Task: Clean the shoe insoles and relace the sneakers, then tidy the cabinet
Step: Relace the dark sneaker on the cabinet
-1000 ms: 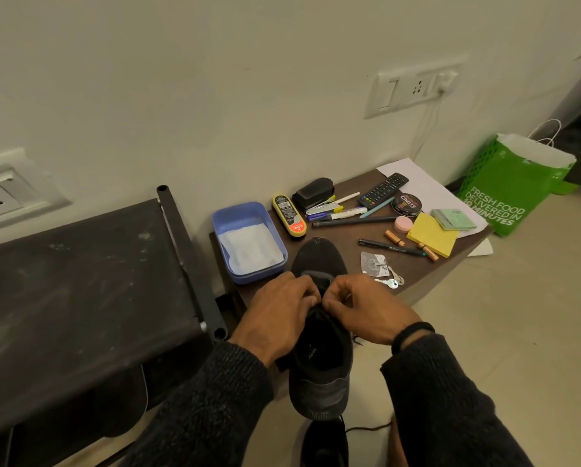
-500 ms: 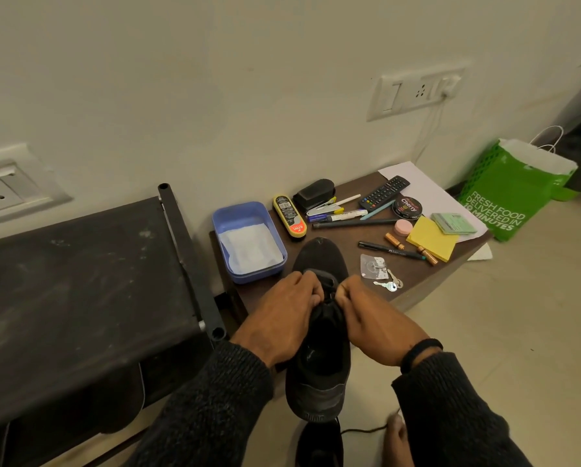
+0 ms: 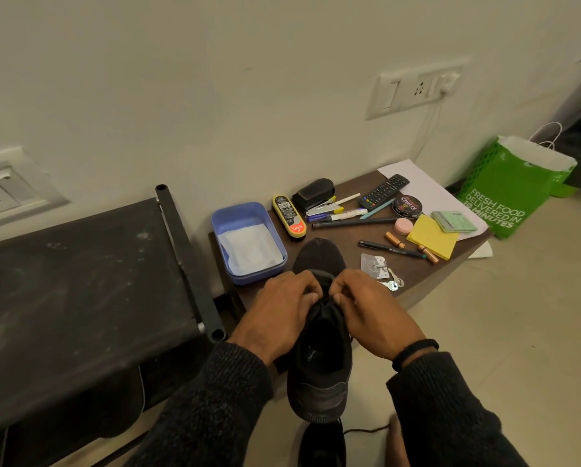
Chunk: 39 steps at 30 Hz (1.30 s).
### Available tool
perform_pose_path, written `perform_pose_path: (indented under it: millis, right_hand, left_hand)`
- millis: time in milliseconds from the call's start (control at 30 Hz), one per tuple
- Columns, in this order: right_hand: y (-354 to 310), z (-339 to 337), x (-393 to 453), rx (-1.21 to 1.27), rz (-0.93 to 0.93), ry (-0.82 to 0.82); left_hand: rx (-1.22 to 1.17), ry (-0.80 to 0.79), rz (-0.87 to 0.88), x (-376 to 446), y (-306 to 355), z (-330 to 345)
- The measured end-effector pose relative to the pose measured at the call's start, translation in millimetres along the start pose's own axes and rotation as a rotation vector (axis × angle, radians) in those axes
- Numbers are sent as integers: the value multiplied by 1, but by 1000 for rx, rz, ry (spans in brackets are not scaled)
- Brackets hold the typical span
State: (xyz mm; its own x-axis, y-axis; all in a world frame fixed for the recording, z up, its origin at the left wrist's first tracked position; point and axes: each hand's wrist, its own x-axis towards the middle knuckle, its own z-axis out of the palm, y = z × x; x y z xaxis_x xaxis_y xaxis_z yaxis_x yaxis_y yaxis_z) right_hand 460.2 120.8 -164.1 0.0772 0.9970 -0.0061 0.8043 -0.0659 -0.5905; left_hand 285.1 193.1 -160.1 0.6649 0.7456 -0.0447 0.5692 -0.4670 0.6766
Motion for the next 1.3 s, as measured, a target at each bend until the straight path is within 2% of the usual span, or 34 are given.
perform_pose_path:
  millis: [167,333,533,700,833,967,1033,1100,1200,1300]
  right_hand:
    - [2,1,-2,20,28,2]
    - [0,2,2,131,118,116]
    - [1,17,12,-4,163,183]
    - [-2,10,11,193,268,132]
    - [-8,-7,0,250,129,57]
    - [-19,-3,-15,10,23,-95]
    - [-27,11,-15,-169,23,-34]
    - [-35,21,-13,-268,34,94]
    - [-37,27,-16,-368,65,251]
    - [-33,28,-27,-376,227,255]
  left_hand:
    - [35,-44,0,2,5,1]
    - [15,81,-58,7,7,3]
    - [115,121,-136,17,9,10]
    - [93,112,-116,17,7,12]
    - [32,236,-105,8,11,9]
    - [119,304,-169,-18,14,8]
    - [141,235,-250,-32,17,9]
    - [87,178,-294,-39,20,7]
    - [80,139,-273,-37,18,2]
    - [-26,118,-266,-38,15,0]
